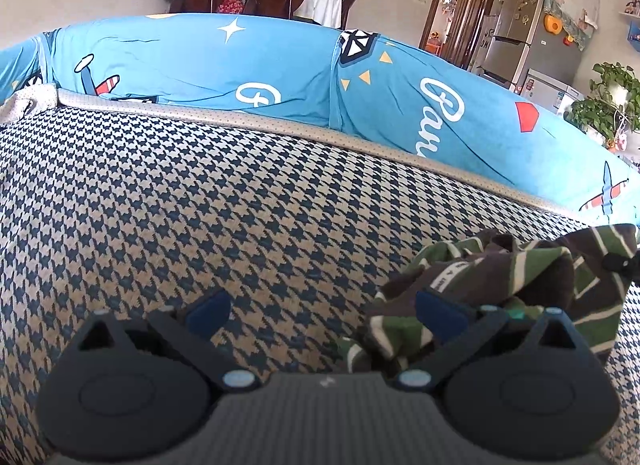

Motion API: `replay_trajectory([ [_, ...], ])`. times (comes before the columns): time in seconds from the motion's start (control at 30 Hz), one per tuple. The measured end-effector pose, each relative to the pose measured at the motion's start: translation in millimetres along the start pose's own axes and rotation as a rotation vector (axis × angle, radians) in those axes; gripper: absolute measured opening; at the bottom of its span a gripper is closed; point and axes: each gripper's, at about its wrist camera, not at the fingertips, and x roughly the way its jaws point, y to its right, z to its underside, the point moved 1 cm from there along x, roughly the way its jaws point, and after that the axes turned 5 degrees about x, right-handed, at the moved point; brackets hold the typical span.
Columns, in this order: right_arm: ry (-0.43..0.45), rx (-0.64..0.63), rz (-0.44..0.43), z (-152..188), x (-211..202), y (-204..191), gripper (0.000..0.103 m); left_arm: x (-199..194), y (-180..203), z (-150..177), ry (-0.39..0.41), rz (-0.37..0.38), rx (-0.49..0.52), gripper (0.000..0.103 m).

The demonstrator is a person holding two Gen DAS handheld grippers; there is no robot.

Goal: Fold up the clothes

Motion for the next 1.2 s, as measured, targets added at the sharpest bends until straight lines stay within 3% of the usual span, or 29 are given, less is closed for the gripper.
replay_trajectory([
  [0.2, 0.143, -0.014, 0.173, -29.4, -0.5, 19.1, 0.006, 3.7, 3.8, 1.9, -0.013, 0.008, 0.013, 0.103],
  [0.33, 0.108, 0.027, 0.211, -36.1, 6.6, 33.5, 0.007, 6.0, 6.9, 2.9, -0.021, 0.015, 0.023, 0.103],
  [0.4, 0.074, 0.053, 0.21, -35.2, 9.6, 36.2, 0.014, 7.2, 8.5, 3.4, -0.026, 0.017, 0.028, 0.103],
  [0.47, 0.085, 0.053, 0.213, -34.0, 6.2, 34.8, 0.033, 8.2, 10.0, 4.2, -0.03, 0.02, 0.033, 0.103],
  [0.63, 0.1, 0.02, 0.166, -30.2, -4.5, 21.3, 0.04, 9.7, 12.9, 6.5, -0.037, 0.022, 0.049, 0.103],
  [0.8, -0.023, 0.015, 0.028, -14.7, 2.8, 4.8, 0.041, 13.4, 17.1, 10.6, -0.057, 0.011, 0.072, 0.103],
  [0.87, -0.071, -0.018, -0.002, -6.3, 6.1, -3.6, 0.047, 14.0, 19.3, 12.1, -0.061, 0.014, 0.082, 0.103],
  [1.0, -0.162, -0.076, -0.042, 9.7, 12.1, -17.4, 0.053, 14.9, 23.2, 15.3, -0.07, 0.02, 0.101, 0.103],
  [1.2, -0.305, -0.02, -0.053, 27.8, 22.1, -16.8, 0.057, 17.9, 29.2, 18.8, -0.082, 0.022, 0.126, 0.103],
])
